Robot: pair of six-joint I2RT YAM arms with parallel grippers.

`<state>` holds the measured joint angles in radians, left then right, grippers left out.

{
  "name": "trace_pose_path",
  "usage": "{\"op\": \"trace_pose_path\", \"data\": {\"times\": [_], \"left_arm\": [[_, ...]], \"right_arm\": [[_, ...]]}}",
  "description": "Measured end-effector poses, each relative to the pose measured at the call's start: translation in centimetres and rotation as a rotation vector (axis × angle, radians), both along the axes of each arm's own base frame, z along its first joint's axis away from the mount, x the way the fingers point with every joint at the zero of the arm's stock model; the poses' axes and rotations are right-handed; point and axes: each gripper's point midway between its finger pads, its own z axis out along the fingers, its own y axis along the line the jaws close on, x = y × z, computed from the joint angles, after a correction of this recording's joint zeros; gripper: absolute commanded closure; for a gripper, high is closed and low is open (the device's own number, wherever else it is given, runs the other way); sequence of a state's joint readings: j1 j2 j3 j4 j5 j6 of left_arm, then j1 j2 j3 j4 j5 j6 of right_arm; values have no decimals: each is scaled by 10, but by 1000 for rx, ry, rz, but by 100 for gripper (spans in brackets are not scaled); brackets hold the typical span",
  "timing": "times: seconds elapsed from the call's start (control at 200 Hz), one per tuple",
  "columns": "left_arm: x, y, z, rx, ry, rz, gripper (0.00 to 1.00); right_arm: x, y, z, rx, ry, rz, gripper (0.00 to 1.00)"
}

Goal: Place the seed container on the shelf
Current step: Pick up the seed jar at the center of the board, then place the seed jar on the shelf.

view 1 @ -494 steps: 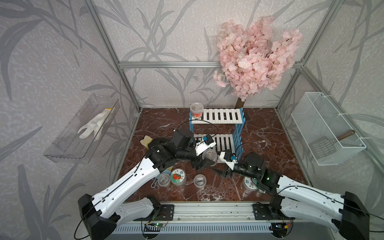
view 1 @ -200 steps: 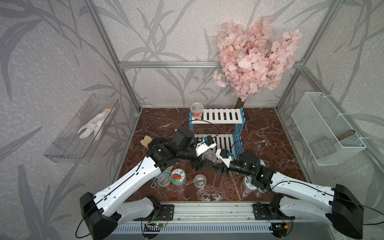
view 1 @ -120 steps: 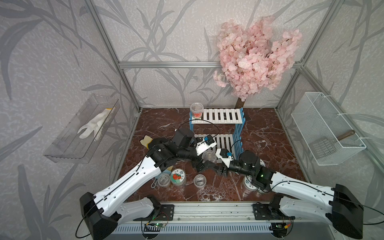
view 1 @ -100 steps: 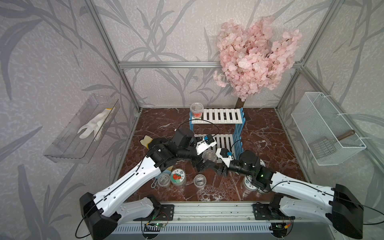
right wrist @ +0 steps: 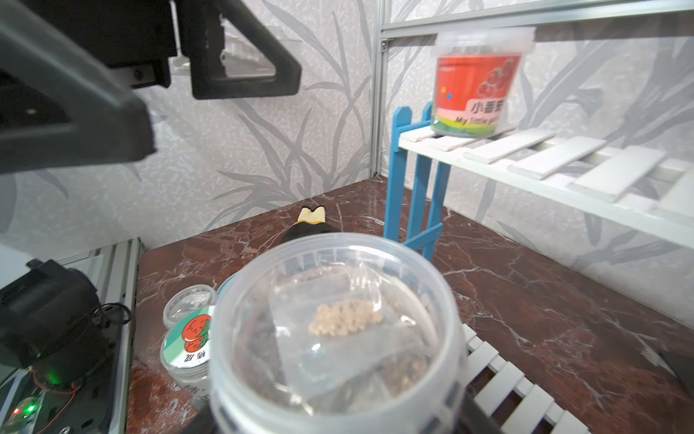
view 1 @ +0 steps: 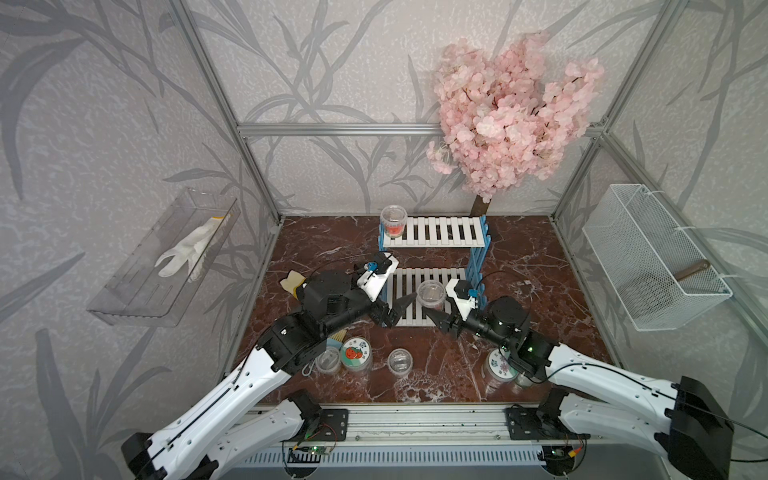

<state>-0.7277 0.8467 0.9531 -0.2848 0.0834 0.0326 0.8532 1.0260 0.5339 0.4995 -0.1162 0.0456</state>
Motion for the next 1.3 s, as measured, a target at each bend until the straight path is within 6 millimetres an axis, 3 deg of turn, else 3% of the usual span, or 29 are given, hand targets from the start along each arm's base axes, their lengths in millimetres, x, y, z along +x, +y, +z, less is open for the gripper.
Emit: {"op": "trace_pose_path", "data": {"times": [0.15,0.29,0.39,0.495,0.935,1.3], "left_arm": [[19,24,-14,-14,44,168,0],[35,41,-46,-5,126,291,0],[38,47,-67,-6,180,334,0],[38,46,-78,-13,213,342,0],[43,34,-87,-70,265,320,0],[40,30,-87,-86,265,293,0]], "right_arm": [[14,-5,28,43,-23,-63,37],[28,-4,61,86,-60,-98,37],[42,-1,72,98,-66,-131,37],[61,3,74,94,-52,-190,37],[129,2,76,73,-37,-352,37],[156,2,69,55,-20,-388,36]]}}
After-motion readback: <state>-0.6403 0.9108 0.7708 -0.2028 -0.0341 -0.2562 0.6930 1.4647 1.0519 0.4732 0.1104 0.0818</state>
